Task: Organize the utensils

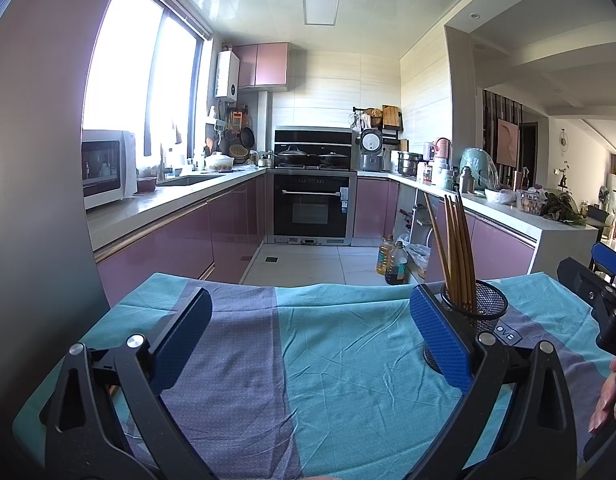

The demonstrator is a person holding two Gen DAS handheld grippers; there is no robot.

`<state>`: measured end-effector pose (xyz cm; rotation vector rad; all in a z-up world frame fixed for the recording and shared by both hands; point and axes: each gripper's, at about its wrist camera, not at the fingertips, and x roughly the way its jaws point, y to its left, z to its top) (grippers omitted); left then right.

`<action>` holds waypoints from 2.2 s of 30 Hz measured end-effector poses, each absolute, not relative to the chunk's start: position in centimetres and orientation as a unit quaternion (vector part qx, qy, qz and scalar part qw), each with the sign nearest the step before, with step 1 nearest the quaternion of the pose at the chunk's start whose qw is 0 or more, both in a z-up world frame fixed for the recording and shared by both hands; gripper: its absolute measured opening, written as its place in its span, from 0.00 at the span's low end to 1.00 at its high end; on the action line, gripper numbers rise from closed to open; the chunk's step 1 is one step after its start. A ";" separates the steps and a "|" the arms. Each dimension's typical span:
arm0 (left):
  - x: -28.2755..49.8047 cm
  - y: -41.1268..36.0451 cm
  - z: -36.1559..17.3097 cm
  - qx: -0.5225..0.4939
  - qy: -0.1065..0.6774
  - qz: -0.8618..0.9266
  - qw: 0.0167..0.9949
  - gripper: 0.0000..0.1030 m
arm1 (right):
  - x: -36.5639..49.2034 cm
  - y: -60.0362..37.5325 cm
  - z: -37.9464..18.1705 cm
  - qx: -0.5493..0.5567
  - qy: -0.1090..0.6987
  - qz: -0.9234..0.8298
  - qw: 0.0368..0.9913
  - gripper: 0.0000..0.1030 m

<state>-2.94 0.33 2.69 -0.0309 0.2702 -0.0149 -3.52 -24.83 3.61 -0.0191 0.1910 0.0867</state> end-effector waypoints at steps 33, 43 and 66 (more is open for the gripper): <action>-3.0 0.3 2.8 -0.014 0.133 -0.007 0.991 0.95 | -3.6 -24.8 3.5 -0.010 0.096 0.042 0.994 0.94; -3.0 0.2 2.8 -0.013 0.133 -0.007 0.991 0.95 | -3.6 -24.8 3.6 -0.009 0.098 0.043 0.994 0.94; 0.7 2.8 1.4 0.003 0.213 0.013 0.977 0.95 | 4.4 -31.1 -2.5 -0.027 0.314 -0.017 0.949 0.94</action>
